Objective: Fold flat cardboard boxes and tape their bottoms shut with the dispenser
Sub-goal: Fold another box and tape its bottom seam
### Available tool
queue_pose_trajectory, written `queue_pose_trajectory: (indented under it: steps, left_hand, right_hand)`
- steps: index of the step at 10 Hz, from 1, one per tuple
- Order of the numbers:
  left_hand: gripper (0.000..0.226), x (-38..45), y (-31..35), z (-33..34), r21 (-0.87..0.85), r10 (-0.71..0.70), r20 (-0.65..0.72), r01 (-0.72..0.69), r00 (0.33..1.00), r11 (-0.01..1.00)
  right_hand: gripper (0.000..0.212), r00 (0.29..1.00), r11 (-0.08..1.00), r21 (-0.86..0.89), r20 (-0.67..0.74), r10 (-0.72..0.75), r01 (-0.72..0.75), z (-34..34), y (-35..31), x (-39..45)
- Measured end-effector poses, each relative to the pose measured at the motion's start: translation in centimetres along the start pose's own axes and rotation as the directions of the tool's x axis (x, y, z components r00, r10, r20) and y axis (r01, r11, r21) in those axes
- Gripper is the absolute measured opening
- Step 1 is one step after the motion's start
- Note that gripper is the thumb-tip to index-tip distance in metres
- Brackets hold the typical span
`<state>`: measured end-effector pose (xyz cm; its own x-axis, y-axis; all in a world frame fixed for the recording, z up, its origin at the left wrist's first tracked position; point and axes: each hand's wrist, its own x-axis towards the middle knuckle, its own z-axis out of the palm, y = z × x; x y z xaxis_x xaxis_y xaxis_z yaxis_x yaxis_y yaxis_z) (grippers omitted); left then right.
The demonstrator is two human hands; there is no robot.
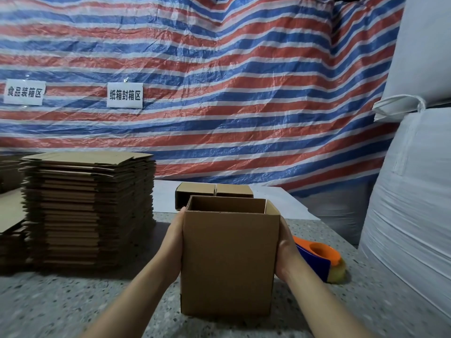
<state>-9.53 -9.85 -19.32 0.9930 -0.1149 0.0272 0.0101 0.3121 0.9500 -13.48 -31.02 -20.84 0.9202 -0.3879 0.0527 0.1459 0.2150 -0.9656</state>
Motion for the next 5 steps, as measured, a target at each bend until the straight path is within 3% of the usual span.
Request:
queue_pose_trajectory:
  steps: [1,2,3,4,5]
  left_hand:
    - [0.043,-0.4,0.1,0.0,0.053,-0.035,0.076,0.031,0.997,0.998]
    - [0.024,-1.1,0.5,-0.2,0.083,-0.002,0.090,-0.006,0.996,0.997]
    - [0.039,-0.8,0.6,-0.2,0.025,-0.016,0.048,0.014,0.999,1.000]
    - [0.032,-0.6,0.7,-0.1,0.001,-0.014,0.021,0.014,1.000,1.000]
    - [0.020,-0.8,0.7,-0.2,0.044,0.007,0.079,-0.011,0.997,0.999]
  right_hand:
    - [0.030,1.000,1.000,0.004,0.001,-0.010,0.010,-0.2,0.3,0.2]
    - [0.056,0.998,0.994,0.093,0.019,-0.055,0.053,0.1,-0.1,-0.3]
    - [0.058,0.995,0.986,0.146,0.042,-0.088,0.081,0.4,-0.4,-0.9]
    - [0.054,0.996,0.989,0.122,0.029,-0.087,0.083,0.1,0.1,-0.4]
    - [0.060,0.997,0.988,0.138,0.023,-0.077,0.073,0.1,0.1,-0.5]
